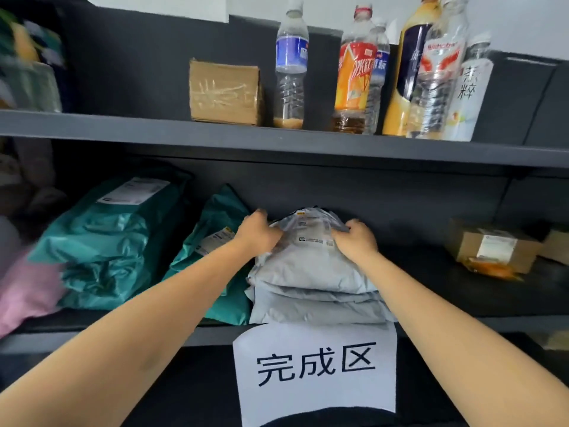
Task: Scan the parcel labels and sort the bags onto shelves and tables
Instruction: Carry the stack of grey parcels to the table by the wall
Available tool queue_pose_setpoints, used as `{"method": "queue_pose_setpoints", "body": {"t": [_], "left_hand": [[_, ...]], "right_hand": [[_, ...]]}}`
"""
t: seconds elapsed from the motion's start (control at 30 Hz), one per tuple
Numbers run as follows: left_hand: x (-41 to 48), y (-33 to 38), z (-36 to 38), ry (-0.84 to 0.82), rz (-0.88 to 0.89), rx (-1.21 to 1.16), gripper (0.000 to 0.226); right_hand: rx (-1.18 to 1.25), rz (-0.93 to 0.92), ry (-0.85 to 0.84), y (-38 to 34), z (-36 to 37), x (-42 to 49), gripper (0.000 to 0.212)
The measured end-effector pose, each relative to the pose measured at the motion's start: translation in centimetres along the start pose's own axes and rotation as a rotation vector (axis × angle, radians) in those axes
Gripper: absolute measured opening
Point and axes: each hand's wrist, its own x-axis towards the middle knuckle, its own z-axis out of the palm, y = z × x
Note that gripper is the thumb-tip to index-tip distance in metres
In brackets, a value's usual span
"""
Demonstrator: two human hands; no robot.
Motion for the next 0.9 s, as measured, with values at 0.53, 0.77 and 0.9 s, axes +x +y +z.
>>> {"method": "queue_pose_setpoints", "body": {"t": [0.53, 0.77, 0.9], "left_hand": [[-34.2, -21.9, -42.6, 0.267, -0.079, 0.676, 0.037], [-49.8, -31.6, -60.8, 0.498, -0.352, 0.699, 0.035], [-55.6, -37.8, -68.3, 0.528, -0.465, 0.751, 0.032]], "right_hand": [[0.094, -0.685, -0.233, -30.7, 18.5, -39.0, 0.032], [-0.122, -1.145, -0.64, -45.2, 30.7, -56.5, 0.041], [-0.067, -1.265, -0.694, -52.7, 37.4, -64.0, 0.036]]}}
